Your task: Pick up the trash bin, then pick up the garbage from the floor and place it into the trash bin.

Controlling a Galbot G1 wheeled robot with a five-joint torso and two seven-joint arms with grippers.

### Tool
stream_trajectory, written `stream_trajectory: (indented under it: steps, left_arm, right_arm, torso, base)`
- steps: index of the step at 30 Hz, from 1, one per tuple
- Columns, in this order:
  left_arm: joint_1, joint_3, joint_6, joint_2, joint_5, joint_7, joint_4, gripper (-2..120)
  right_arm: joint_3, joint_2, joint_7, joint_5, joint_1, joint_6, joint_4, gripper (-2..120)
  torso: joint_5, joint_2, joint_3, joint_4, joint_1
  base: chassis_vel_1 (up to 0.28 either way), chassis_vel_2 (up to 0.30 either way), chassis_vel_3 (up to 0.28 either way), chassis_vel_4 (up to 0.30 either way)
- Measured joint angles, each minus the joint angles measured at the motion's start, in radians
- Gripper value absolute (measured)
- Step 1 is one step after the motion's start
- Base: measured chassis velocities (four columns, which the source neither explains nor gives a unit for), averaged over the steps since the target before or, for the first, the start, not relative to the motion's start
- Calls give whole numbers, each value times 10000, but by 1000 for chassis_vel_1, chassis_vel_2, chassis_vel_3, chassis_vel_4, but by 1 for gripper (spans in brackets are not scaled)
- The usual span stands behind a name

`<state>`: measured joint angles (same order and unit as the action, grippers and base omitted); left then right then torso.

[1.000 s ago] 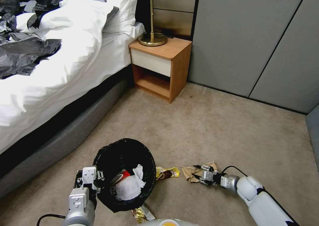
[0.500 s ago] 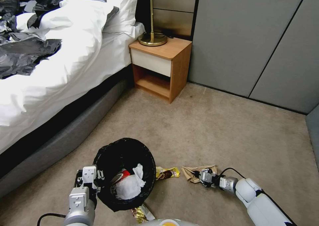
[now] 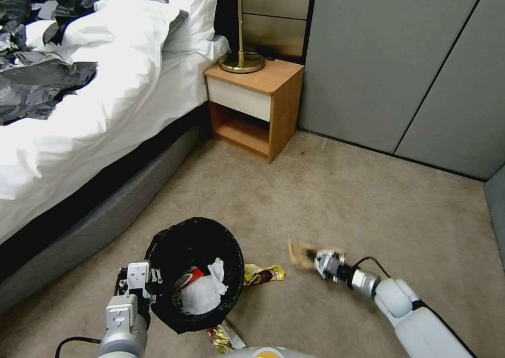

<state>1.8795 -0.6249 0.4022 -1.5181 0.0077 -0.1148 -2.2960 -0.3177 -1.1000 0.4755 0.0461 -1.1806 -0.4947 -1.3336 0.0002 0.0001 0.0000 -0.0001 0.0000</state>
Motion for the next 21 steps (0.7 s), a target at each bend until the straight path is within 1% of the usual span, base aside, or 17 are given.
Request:
stream_trajectory:
  steps: [2,3,4,5,6,7,9,11,12,13,14,15,16,17,18,20,21]
  left_arm:
    - [-26,13,12,6,-2,0,30,0]
    - [-26,13,12,6,-2,0,30,0]
    - [-41,35,23,11,-1,0,46,0]
    - [-53,52,30,13,3,1,55,0]
    - [-69,78,40,16,12,1,71,0]
    - [-69,78,40,16,12,1,71,0]
    - [-82,124,47,16,32,4,101,0]
    - [-88,223,48,-6,91,3,155,0]
    - [-88,223,48,-6,91,3,155,0]
    - [-91,248,49,-14,103,3,168,0]
    - [-102,299,48,-29,128,3,183,0]
    - [-102,299,48,-29,128,3,183,0]
    - [-114,326,48,-33,144,3,190,0]
    - [-125,370,48,-37,173,3,201,0]
    - [-126,391,48,-37,182,3,203,0]
    - [-127,403,48,-37,189,4,204,0]
    - [-127,439,48,-35,219,3,210,0]
  right_arm:
    - [-326,245,-232,-850,-360,56,-1102,0]
    - [-326,245,-232,-850,-360,56,-1102,0]
    - [-459,395,-295,-1187,-497,117,-1673,0]
    - [-533,521,-329,-1422,-566,181,-2060,0]
    - [-657,758,-397,-1898,-673,376,-2813,0]
    - [-657,758,-397,-1898,-673,376,-2813,0]
    - [-812,1004,-462,-2575,-745,732,-3789,0]
    - [-926,1273,-680,-3916,-784,1388,-5187,0]
    - [-926,1273,-680,-3916,-784,1388,-5187,0]
    - [-920,1316,-750,-4247,-790,1568,-5475,0]
    - [-828,1401,-941,-4928,-802,1950,-6184,0]
    - [-828,1401,-941,-4928,-802,1950,-6184,0]
    - [-641,1476,-1151,-5360,-813,2165,-6781,0]
    - [-190,1608,-1490,-5842,-840,2433,-7522,0]
    - [141,1686,-1685,-6051,-853,2576,-7876,0]
    - [405,1755,-1814,-6168,-858,2676,-8115,0]
    - [1153,1958,-2080,-6257,-857,2882,-8586,0]
  torso:
    - [-4,0,0,2,0]
    - [-4,0,0,2,0]
    - [2,0,0,-2,0]
    - [1,0,0,0,-1]
    - [-5,0,1,-2,0]
    - [-5,0,1,-2,0]
    - [-3,0,0,1,0]
    - [-5,0,0,3,0]
    - [-5,0,0,3,0]
    - [-5,0,0,3,0]
    - [-2,0,0,1,0]
    - [-2,0,0,1,0]
    - [-1,0,0,1,-1]
    - [-5,0,0,1,0]
    - [-4,0,0,2,0]
    - [-1,0,0,2,0]
    - [-5,0,0,2,0]
  base:
    - [0,0,0,0]
    - [0,0,0,0]
    - [0,0,0,0]
    - [0,0,0,0]
    - [0,0,0,0]
    - [0,0,0,0]
    - [0,0,0,0]
    - [0,0,0,0]
    - [0,0,0,0]
    - [0,0,0,0]
    - [0,0,0,0]
    - [0,0,0,0]
    - [0,0,0,0]
    - [0,0,0,0]
    - [0,0,0,0]
    - [0,0,0,0]
    - [0,0,0,0]
